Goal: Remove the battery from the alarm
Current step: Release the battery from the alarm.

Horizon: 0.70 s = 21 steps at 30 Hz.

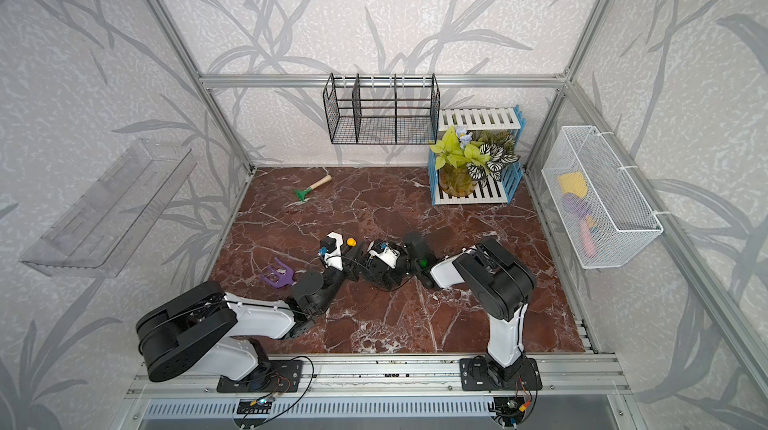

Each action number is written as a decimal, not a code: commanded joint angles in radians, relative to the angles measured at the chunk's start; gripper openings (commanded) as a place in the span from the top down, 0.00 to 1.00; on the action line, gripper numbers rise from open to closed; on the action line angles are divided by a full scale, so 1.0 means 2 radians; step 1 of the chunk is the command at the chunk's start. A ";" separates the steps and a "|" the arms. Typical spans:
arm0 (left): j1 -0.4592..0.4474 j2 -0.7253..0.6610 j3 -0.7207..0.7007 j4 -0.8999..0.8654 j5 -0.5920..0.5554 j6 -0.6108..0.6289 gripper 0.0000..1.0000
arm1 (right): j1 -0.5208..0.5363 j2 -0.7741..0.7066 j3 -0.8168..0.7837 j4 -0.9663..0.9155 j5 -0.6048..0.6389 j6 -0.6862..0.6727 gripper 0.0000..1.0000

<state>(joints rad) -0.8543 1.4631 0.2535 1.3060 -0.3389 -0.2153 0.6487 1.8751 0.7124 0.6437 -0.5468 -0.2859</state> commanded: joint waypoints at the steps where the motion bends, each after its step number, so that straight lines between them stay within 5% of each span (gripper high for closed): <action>1: 0.002 0.020 -0.040 -0.028 0.043 -0.066 1.00 | 0.002 0.007 -0.010 -0.010 -0.003 0.031 0.33; 14: 0.060 0.029 -0.050 -0.005 0.087 -0.151 1.00 | 0.002 0.014 -0.010 -0.010 -0.006 0.037 0.34; 21: 0.005 0.011 -0.001 -0.089 0.062 -0.034 1.00 | 0.002 0.018 -0.007 -0.012 -0.004 0.040 0.35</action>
<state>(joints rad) -0.7757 1.4776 0.2157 1.3689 -0.2638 -0.3717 0.6491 1.8790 0.7090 0.6598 -0.5484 -0.2569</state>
